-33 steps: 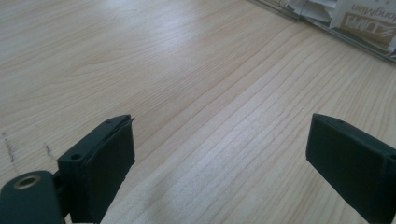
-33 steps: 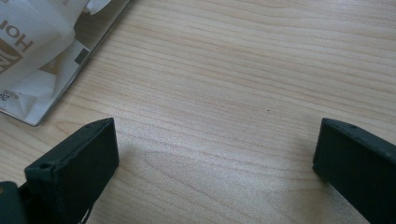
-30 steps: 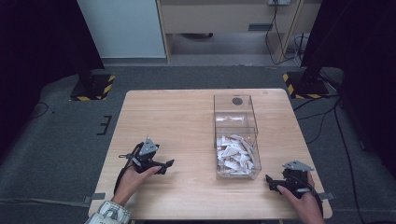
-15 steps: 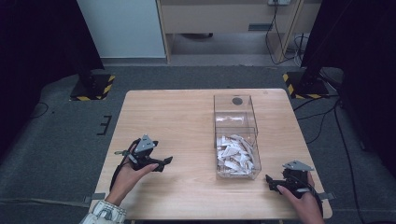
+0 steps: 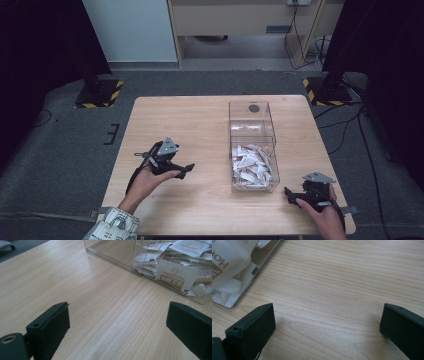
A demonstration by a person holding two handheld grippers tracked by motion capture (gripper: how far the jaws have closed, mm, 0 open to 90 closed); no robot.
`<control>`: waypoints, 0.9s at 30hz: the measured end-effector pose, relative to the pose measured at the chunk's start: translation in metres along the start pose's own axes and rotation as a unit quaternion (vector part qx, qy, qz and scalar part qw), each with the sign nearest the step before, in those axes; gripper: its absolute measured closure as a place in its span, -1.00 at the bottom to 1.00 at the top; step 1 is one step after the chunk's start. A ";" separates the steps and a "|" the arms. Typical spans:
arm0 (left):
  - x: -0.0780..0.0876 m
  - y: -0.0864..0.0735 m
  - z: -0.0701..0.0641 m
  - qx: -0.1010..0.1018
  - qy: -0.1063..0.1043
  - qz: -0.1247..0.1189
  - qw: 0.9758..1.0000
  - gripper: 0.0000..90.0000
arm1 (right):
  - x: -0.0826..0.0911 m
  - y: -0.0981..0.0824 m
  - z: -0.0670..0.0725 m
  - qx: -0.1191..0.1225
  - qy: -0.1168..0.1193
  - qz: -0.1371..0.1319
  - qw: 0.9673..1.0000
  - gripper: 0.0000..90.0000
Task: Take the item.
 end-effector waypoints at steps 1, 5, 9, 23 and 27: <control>-0.001 0.003 -0.001 -0.004 0.001 0.000 1.000 -0.91 | 0.000 0.000 0.000 0.000 0.000 0.000 1.000 -0.99; -0.001 0.009 -0.001 0.000 -0.005 -0.007 1.000 -0.89 | 0.000 0.000 0.000 0.001 0.001 0.000 1.000 -0.99; -0.003 0.015 0.001 0.007 -0.010 -0.007 1.000 -0.88 | 0.000 0.000 0.000 0.001 0.000 0.000 1.000 -0.99; -0.011 0.039 -0.015 -0.016 -0.032 -0.014 0.999 -0.86 | 0.000 0.000 0.000 0.003 0.001 -0.001 1.000 -0.99; -0.012 0.045 -0.019 -0.023 -0.036 -0.014 0.999 -0.86 | 0.000 0.000 0.000 0.003 0.001 -0.001 1.000 -0.99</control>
Point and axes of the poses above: each handheld gripper's, and its own axes: x roughly backward along the jaws, y roughly out of its top, z roughly to its left, the point moved 10 cm from there along -x, roughly forward along the jaws
